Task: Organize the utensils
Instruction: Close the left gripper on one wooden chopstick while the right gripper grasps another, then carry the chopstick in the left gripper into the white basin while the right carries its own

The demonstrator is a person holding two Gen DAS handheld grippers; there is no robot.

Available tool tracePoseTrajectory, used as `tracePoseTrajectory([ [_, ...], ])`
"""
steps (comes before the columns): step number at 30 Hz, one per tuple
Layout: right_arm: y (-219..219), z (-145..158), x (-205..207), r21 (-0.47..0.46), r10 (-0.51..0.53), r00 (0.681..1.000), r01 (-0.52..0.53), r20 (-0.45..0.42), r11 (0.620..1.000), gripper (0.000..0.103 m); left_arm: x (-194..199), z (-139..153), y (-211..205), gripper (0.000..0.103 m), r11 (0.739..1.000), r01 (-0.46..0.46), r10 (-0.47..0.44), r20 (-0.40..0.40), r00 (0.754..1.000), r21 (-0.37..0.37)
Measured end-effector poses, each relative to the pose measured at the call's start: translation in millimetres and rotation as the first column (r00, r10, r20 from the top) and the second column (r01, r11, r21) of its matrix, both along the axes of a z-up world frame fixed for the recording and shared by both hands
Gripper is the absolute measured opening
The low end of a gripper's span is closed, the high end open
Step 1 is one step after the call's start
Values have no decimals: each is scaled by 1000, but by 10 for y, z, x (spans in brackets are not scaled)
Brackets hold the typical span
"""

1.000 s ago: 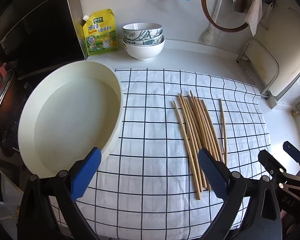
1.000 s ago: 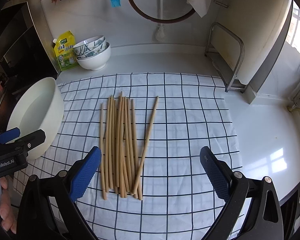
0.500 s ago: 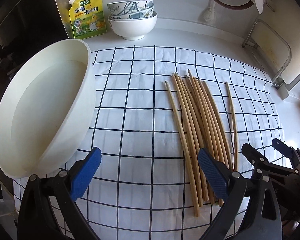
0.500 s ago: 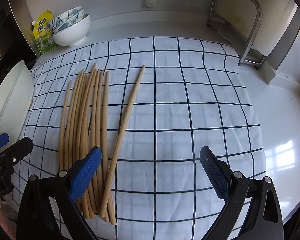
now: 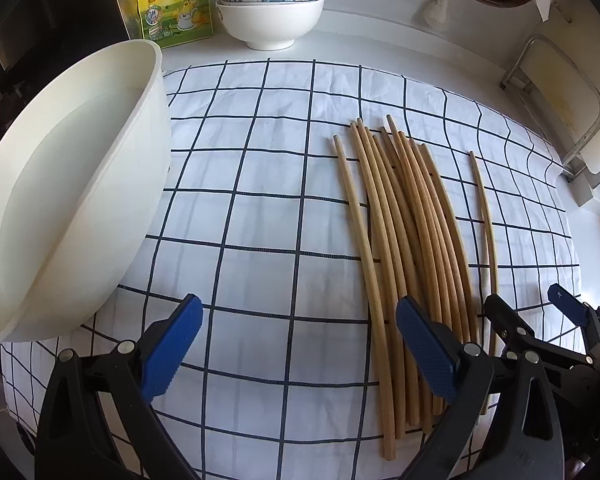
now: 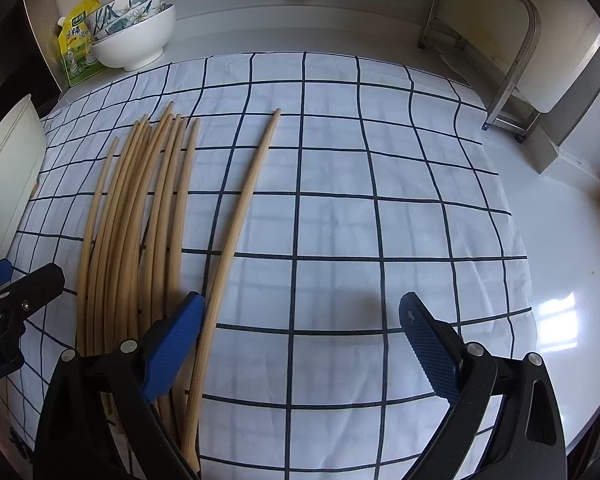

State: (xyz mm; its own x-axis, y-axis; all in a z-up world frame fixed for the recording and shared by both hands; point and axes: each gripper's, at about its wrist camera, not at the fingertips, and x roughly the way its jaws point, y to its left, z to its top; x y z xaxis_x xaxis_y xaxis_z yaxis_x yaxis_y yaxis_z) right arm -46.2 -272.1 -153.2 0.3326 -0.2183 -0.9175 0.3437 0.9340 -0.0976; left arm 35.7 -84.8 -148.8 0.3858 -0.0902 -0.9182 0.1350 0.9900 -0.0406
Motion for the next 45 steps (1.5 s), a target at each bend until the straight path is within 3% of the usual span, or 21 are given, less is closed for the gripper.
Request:
tracePoseTrajectory([
  [12,-93,6,-104,-19,-7,1000,7,19,1000,93,-47,-145,-77,95,997,2,-1,-15,1000,73],
  [14,-75,9,-114,-14,5,999,-4,31,1000,85,-67,-147,-93,91,997,15,-15,-11,1000,79],
  [21,65,55,-56,12,67,997,-68,47,998,53,-98,-126,-162,57,997,53,-52,-20,998,54],
  [24,147,73,-22,31,104,994,-105,45,994,33,-112,-98,-219,35,997,70,-69,-23,997,45],
  [26,203,83,7,34,125,991,-126,39,991,10,-125,-83,-248,20,996,80,-79,-28,996,38],
  [27,222,87,16,33,129,991,-130,35,991,7,-134,-76,-243,10,996,84,-83,-33,996,25],
  [36,181,265,-20,72,106,992,-111,70,991,6,-91,30,-159,7,994,111,-111,-39,993,-25],
  [45,592,990,137,85,167,970,-184,176,979,6,-122,694,346,7,996,71,-69,53,996,-49],
])
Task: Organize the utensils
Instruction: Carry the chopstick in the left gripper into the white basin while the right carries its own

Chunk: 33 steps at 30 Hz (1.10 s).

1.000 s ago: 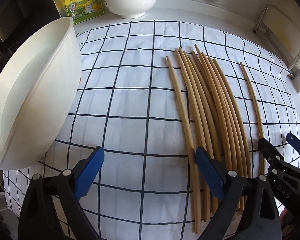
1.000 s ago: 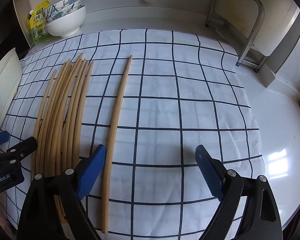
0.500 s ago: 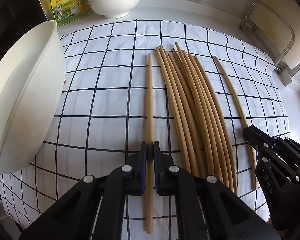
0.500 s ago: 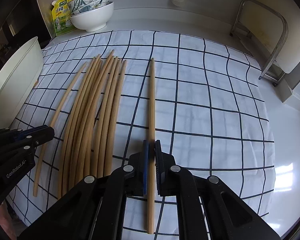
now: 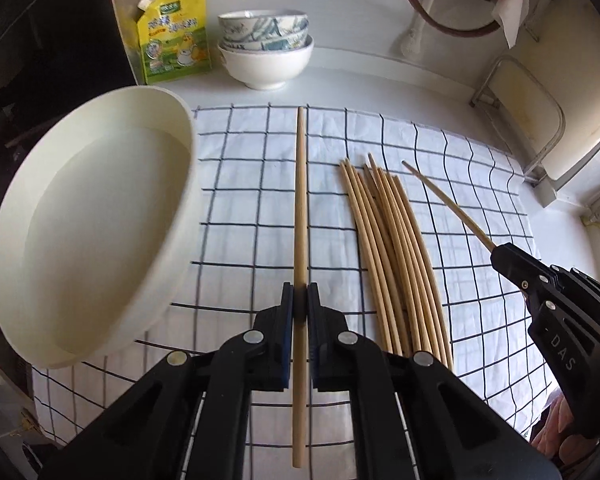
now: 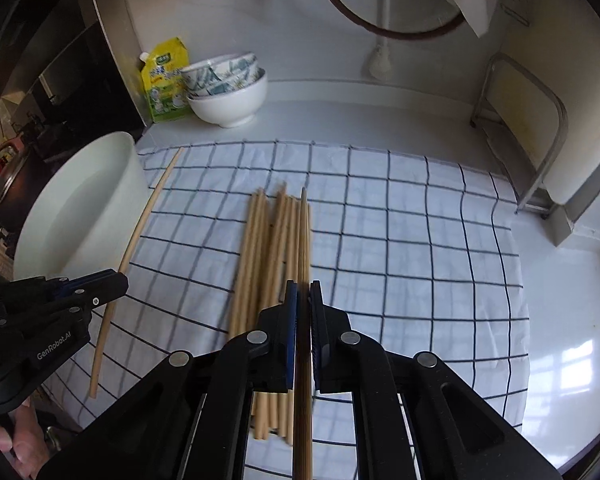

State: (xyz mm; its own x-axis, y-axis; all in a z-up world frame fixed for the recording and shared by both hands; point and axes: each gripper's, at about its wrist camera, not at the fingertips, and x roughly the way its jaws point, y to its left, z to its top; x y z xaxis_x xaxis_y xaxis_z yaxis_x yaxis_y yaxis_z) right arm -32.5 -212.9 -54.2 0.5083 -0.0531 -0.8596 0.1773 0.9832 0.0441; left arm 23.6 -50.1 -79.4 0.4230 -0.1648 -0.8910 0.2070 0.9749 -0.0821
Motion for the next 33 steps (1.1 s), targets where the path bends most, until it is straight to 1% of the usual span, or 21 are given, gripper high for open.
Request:
tracePoseTrajectory([
  [4,402,271,275,22,80,995,-82,52,996,6,86,285,450,7,998,-56,57,38,998,-9],
  [7,742,411,519,23,139,987,-141,86,990,6,178,458,811,7,995,-101,102,58,993,-20],
  [10,1043,477,758,44,188,976,-194,110,980,6,264,601,1180,7,990,-141,143,79,987,-26],
  [12,1247,451,915,55,218,970,-225,111,973,6,332,621,1412,7,986,-167,168,82,982,-21],
  [15,1563,338,1143,57,263,960,-269,96,961,6,449,534,1714,7,981,-192,192,64,979,-2],
  [20,1951,59,1447,65,300,953,-303,50,951,6,625,261,2084,7,980,-200,199,10,980,20],
  [26,2196,-275,1636,72,306,952,-304,-23,950,6,806,-68,2222,8,981,-193,194,-59,979,25],
  [33,2290,-534,1703,94,298,949,-289,-103,953,6,919,-353,2281,8,984,-178,179,-119,977,19],
])
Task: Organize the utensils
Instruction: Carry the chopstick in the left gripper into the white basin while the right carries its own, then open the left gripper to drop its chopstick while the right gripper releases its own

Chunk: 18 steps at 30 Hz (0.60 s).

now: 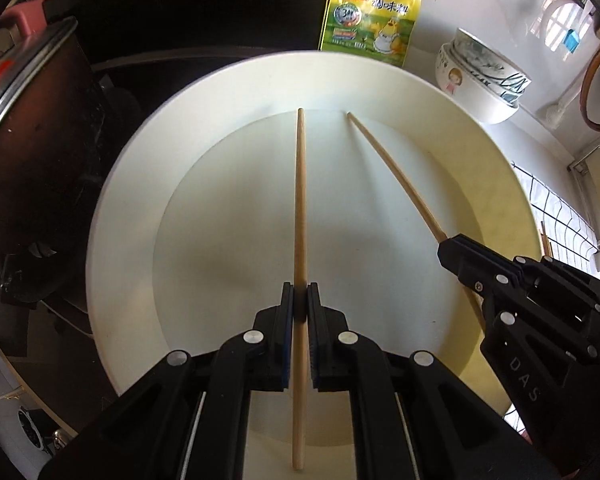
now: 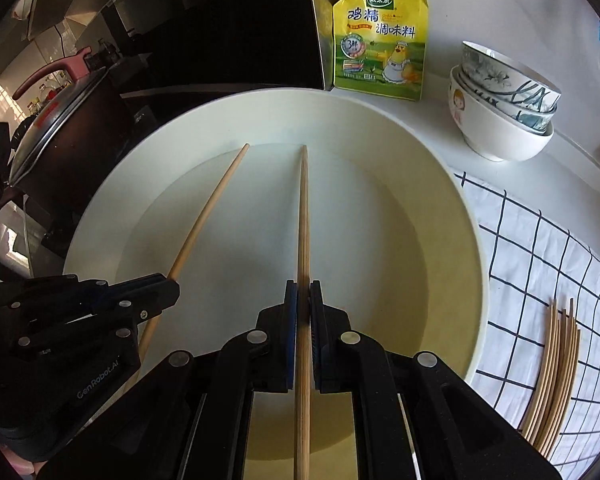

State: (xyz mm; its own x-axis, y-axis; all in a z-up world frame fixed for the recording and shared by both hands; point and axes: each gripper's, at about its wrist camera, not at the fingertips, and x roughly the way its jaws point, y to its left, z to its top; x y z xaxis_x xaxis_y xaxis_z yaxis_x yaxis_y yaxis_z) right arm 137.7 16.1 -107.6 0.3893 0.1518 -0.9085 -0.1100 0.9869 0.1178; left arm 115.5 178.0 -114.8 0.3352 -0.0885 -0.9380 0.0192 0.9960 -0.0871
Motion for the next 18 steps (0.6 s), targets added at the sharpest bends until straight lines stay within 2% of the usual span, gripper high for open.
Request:
tracePoseTrajectory([
  [8,7,-82,20,-10,-13,1000,13,-21,1000,8,54,-88,117,8,1000,-4,4,-16,1000,3],
  [9,2,-67,4,-9,-13,1000,13,-15,1000,10,44,-73,126,8,1000,-6,6,-13,1000,5],
  [11,-6,-23,-10,-19,-20,1000,20,9,1000,21,23,-39,150,9,1000,-13,13,-6,1000,19],
  [13,-26,34,-43,-20,-26,999,26,27,999,22,-18,6,182,21,999,-23,23,5,1000,28],
  [17,-78,137,-122,-5,-40,998,41,47,999,24,-73,110,232,36,999,-41,39,34,999,36],
  [18,-92,161,-151,-3,-44,998,44,52,999,24,-104,144,240,44,998,-44,43,45,998,37],
])
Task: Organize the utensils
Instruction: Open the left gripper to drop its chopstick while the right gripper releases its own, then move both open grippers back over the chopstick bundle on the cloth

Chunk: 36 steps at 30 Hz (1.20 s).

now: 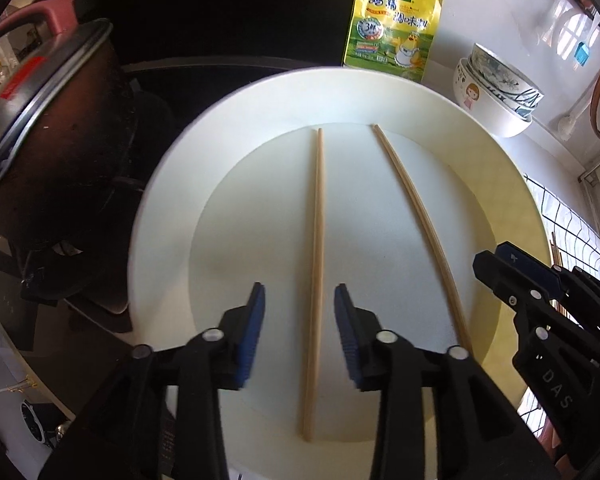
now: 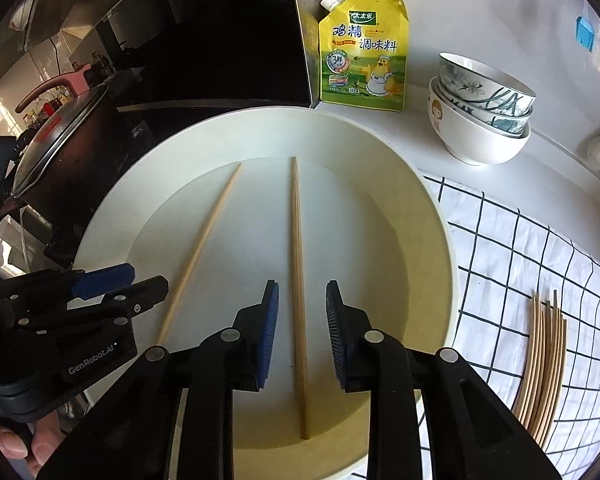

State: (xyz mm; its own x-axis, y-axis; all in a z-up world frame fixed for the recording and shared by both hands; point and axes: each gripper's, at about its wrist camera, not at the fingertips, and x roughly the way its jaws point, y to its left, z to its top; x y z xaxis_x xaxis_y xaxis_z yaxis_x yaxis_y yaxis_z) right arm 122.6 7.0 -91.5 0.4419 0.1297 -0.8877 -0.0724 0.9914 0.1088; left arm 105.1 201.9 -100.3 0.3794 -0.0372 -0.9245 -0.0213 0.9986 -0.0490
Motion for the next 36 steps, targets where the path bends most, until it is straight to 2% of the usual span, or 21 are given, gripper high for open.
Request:
tracePoseTrajectory([
  [1,-15,25,-36,3,-3,1000,3,4,1000,24,-23,30,1,55,1000,-3,3,12,1000,3],
  [3,-47,80,-110,10,-11,1000,11,13,1000,25,-97,125,4,63,1000,-8,8,51,999,10],
  [10,-236,254,-431,14,-56,998,55,36,998,27,-312,373,-114,63,1000,8,-10,103,995,23],
  [15,-442,364,-638,10,-96,994,96,52,995,30,-446,472,-357,63,999,45,-46,114,992,19],
  [28,-1241,536,-1228,-31,-224,971,227,87,973,34,-648,559,-1292,65,983,183,-179,131,975,-18],
  [36,-1923,392,-1587,-68,-344,937,348,60,935,38,-742,487,-1874,69,964,261,-253,124,960,-51],
])
